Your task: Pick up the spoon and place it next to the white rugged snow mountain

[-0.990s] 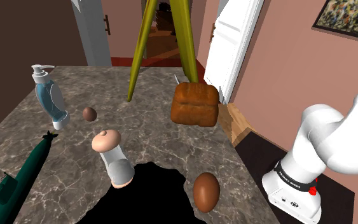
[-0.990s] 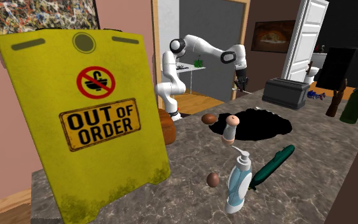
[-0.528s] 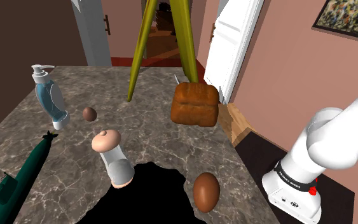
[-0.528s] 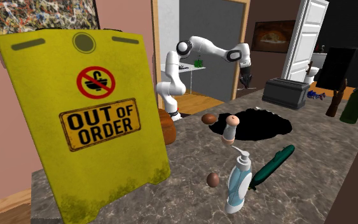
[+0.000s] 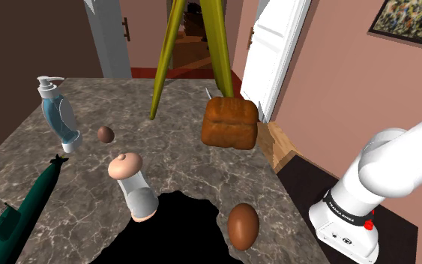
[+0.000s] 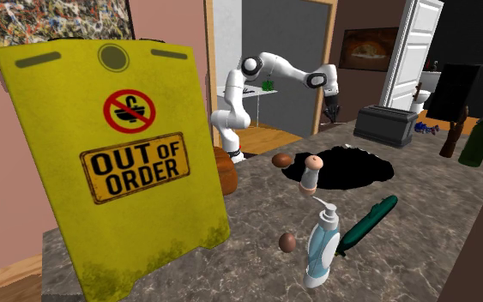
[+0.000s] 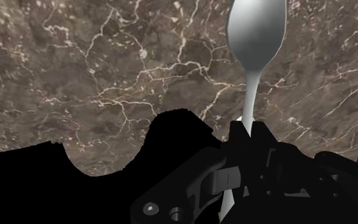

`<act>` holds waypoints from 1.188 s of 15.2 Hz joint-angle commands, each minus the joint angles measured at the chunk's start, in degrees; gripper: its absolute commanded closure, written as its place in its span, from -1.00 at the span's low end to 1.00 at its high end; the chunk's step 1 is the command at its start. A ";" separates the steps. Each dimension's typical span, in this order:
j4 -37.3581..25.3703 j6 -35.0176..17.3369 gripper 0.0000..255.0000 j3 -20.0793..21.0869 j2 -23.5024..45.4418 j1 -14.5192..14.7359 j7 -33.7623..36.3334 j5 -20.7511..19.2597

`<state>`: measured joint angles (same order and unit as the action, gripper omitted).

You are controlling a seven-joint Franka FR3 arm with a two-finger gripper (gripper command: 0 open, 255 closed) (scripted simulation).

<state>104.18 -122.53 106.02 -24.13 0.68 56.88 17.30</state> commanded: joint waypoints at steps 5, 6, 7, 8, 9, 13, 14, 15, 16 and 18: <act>2.72 -3.83 1.00 2.35 -1.55 -1.72 -1.00 2.01; 3.16 -4.47 1.00 2.76 -1.83 -2.01 -1.16 2.37; 3.58 -5.09 1.00 3.19 -2.11 -2.31 -1.33 2.74; 3.98 -5.72 1.00 3.64 -2.40 -2.62 -1.51 3.11; 4.38 -6.34 1.00 4.09 -2.70 -2.94 -1.69 3.50; 5.81 -8.77 1.00 6.01 -3.96 -4.31 -2.45 5.12; 6.13 -9.36 1.00 6.52 -4.29 -4.68 -2.65 5.54; 6.44 -9.95 1.00 7.03 -4.62 -5.05 -2.86 5.97; 6.74 -10.54 1.00 7.56 -4.96 -5.43 -3.07 6.40; 7.29 -11.70 1.00 8.62 -5.66 -6.21 -3.50 7.29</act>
<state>111.00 -133.45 114.08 -29.45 -5.17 53.64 24.10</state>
